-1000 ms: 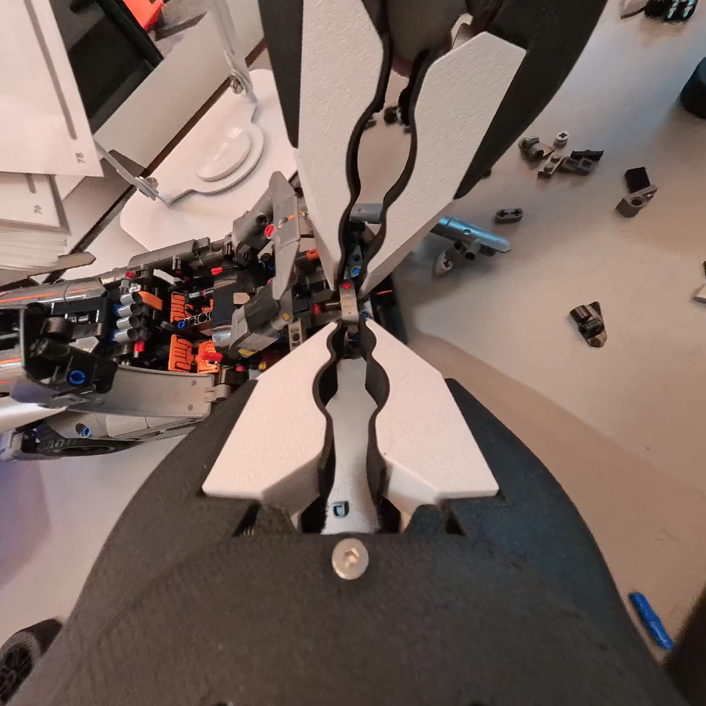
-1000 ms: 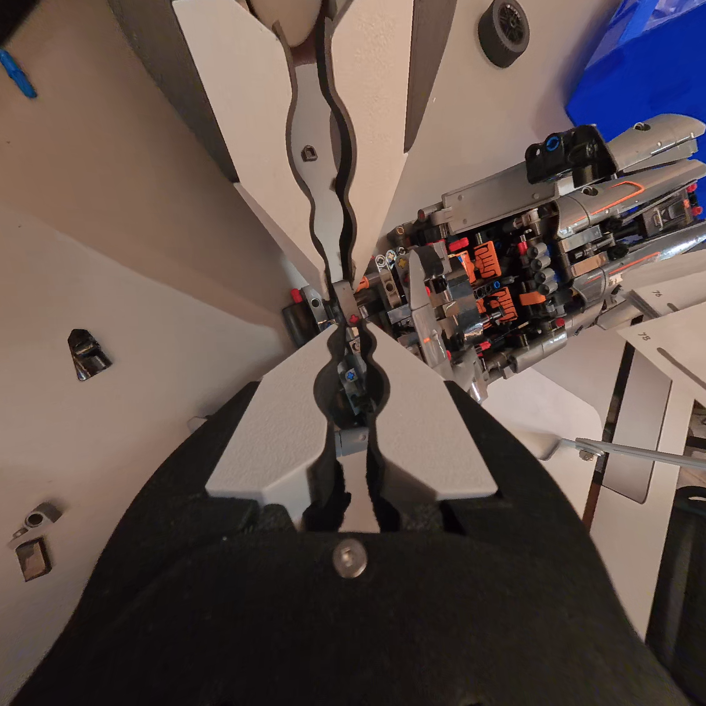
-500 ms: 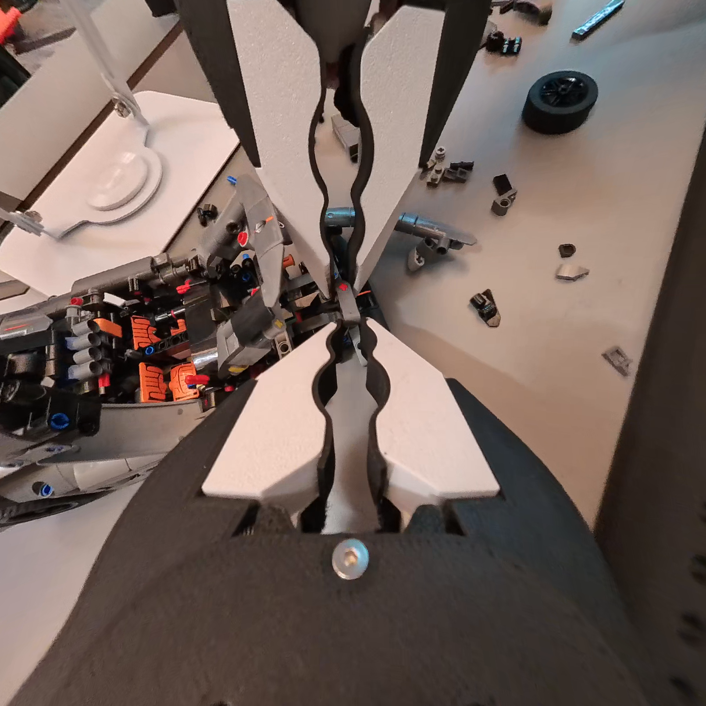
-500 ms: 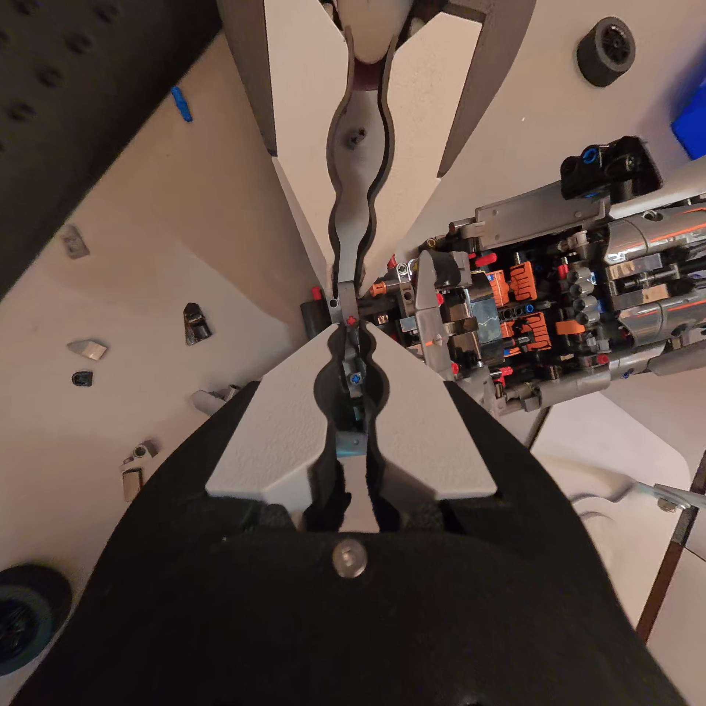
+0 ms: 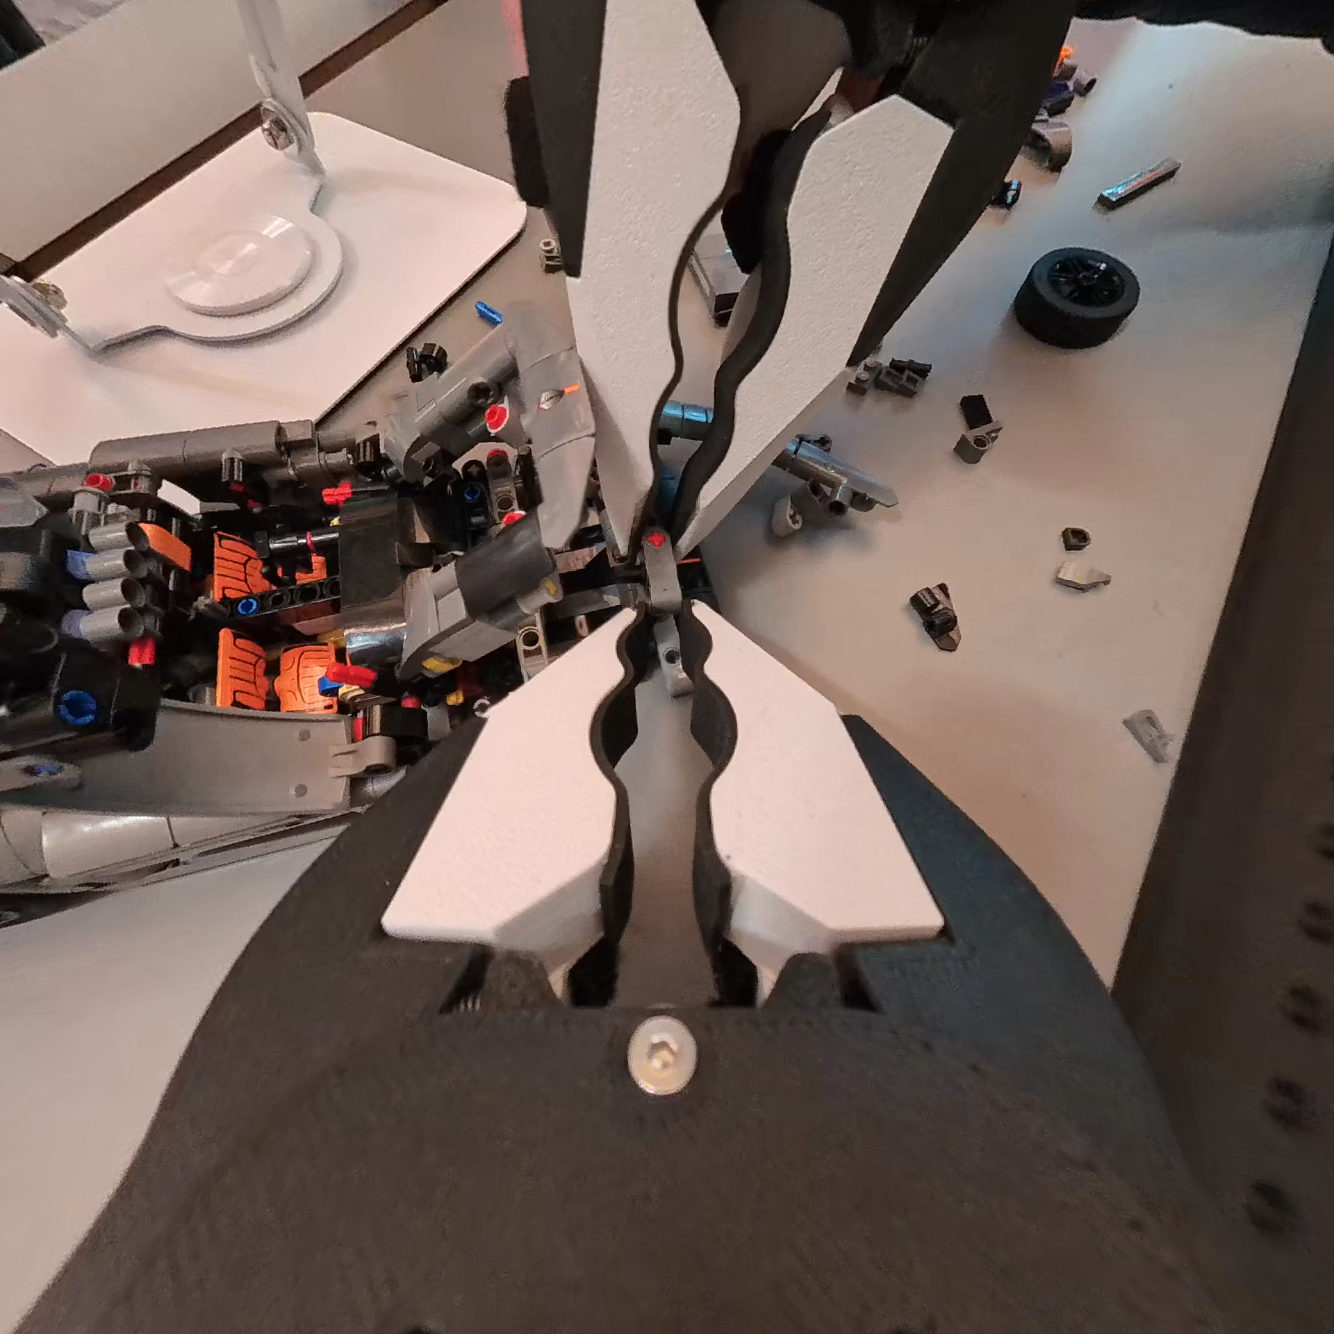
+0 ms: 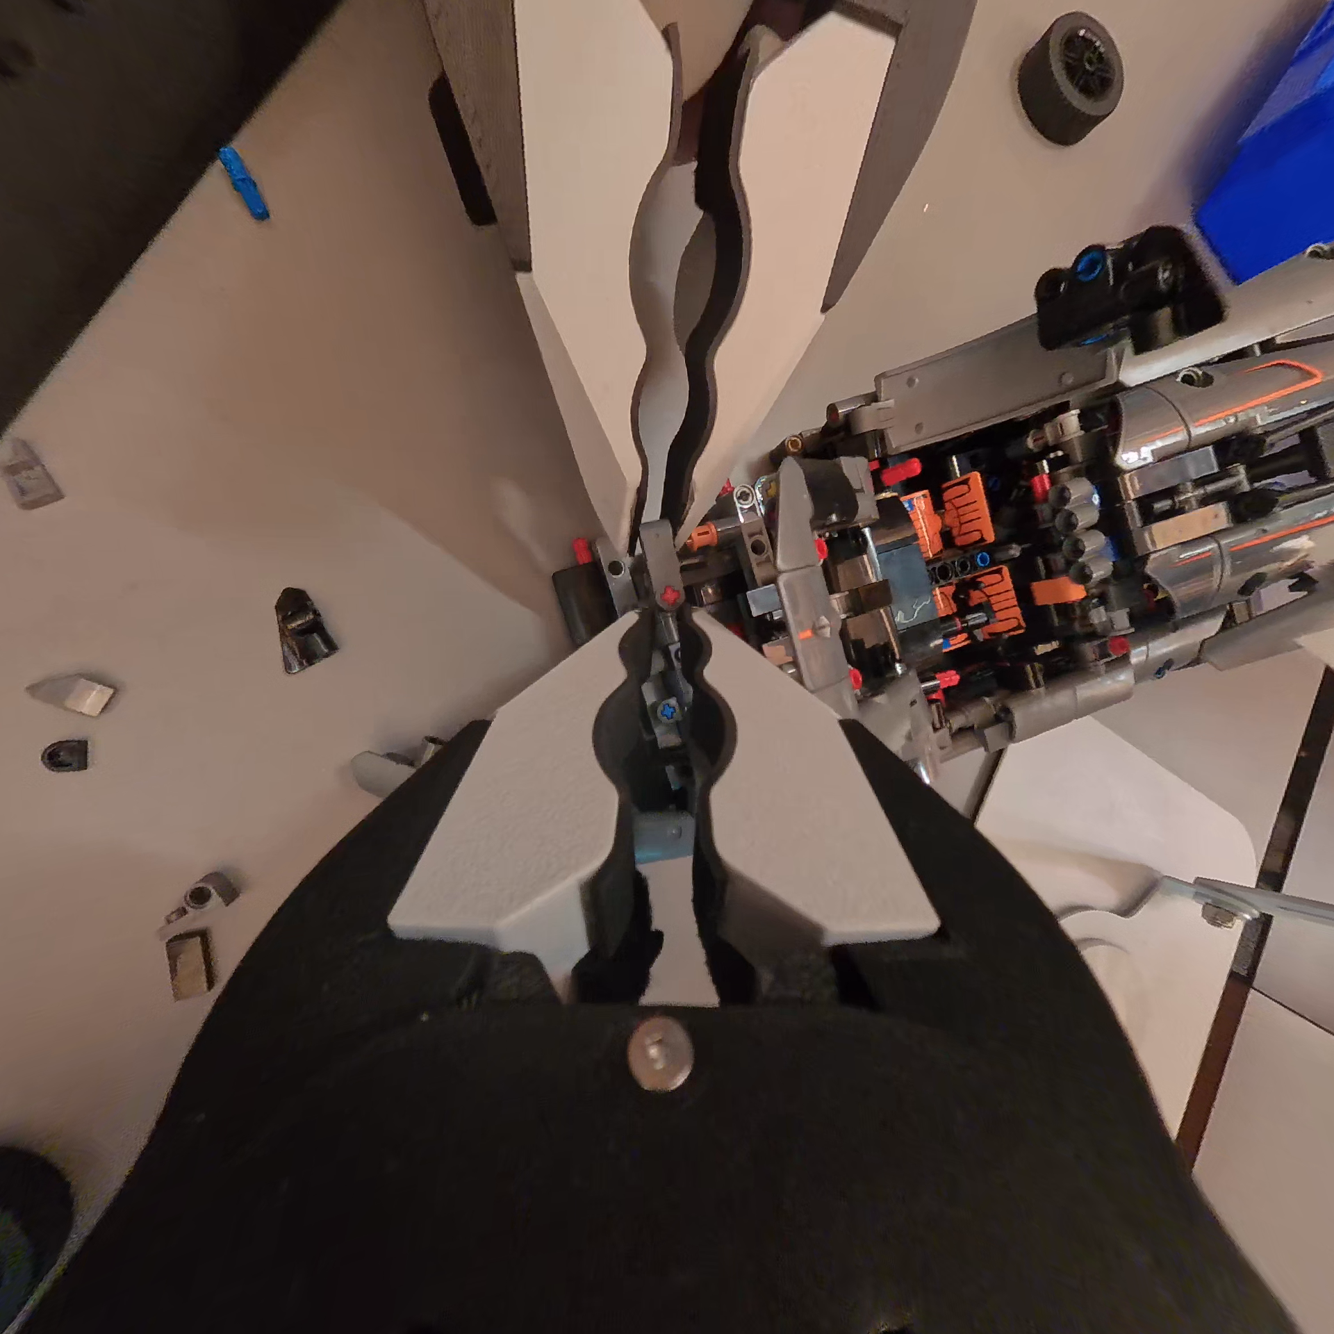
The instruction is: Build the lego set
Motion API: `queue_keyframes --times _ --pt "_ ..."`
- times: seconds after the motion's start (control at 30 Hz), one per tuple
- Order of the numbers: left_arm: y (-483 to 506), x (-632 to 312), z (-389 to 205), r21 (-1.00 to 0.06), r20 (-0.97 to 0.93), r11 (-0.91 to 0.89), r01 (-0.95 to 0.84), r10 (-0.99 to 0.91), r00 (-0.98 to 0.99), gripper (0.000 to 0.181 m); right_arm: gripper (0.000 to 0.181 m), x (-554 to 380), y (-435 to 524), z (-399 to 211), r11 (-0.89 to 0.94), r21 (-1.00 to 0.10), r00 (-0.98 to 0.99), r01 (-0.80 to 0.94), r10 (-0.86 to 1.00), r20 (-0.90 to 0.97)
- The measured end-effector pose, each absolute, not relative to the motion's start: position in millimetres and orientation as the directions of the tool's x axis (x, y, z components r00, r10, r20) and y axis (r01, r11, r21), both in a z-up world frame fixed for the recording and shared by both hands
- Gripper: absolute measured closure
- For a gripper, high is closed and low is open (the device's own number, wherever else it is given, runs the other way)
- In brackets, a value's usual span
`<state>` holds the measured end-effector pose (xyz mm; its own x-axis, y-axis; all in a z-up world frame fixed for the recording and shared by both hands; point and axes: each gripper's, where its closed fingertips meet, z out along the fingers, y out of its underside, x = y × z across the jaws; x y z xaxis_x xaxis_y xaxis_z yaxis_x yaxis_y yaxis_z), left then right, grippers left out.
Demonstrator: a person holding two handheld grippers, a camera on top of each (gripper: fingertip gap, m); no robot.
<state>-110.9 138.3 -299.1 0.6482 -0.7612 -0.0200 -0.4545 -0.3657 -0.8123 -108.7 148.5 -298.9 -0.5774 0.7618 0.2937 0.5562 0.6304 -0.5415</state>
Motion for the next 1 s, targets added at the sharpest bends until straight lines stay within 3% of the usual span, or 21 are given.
queue_keyframes --times 0.27,1.0 --pt "141 -116 -299 -0.823 0.031 -0.397 -0.405 -0.745 0.667 0.176 0.175 -108 161 -311 0.660 -0.478 -0.570 0.580 0.748 0.341" --pt "149 -129 -304 -0.815 0.033 -0.433 -0.385 -0.698 0.715 0.177 0.176 -111 160 -312 0.625 -0.510 -0.551 0.591 0.775 0.310"
